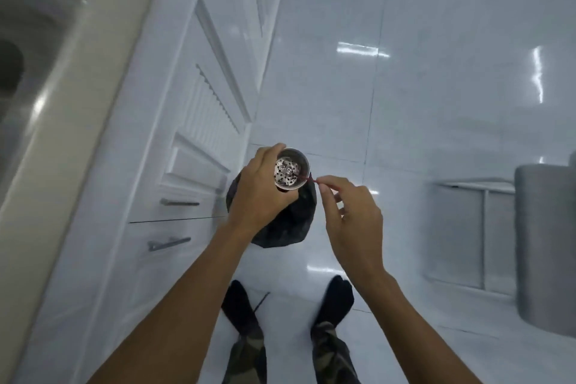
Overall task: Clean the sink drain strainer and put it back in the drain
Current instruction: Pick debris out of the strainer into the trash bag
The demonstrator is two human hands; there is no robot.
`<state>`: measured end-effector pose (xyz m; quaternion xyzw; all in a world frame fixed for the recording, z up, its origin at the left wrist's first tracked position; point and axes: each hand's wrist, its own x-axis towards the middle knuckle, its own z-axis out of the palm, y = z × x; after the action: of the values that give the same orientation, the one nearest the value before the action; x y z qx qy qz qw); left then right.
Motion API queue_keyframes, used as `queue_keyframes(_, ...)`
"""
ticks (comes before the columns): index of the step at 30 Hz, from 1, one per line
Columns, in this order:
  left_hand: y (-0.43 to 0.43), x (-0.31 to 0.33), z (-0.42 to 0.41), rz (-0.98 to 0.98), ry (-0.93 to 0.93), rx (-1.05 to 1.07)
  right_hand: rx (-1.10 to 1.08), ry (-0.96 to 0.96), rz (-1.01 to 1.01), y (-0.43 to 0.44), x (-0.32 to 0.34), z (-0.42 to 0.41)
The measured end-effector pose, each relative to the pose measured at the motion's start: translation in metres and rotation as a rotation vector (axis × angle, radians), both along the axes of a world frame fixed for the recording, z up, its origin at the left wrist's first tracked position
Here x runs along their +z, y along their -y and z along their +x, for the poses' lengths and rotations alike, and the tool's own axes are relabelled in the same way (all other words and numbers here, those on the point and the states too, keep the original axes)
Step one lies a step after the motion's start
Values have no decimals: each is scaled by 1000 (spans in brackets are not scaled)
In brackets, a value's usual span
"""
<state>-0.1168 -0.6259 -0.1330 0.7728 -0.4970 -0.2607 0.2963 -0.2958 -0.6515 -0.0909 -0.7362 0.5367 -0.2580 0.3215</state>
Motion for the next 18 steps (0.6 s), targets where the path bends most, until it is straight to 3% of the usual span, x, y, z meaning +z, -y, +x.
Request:
queue_keyframes(4, -10, -110, -13, 55, 100, -66, 28, -98, 35, -6, -99, -10)
queue_keyframes(9, -39, -211, -12, 132, 81, -93, 93, -157, 101, -38, -201, -5)
queue_keyframes(18, -86, -293, 0, 229, 91, -84, 155, -240, -13, -63, -304, 11)
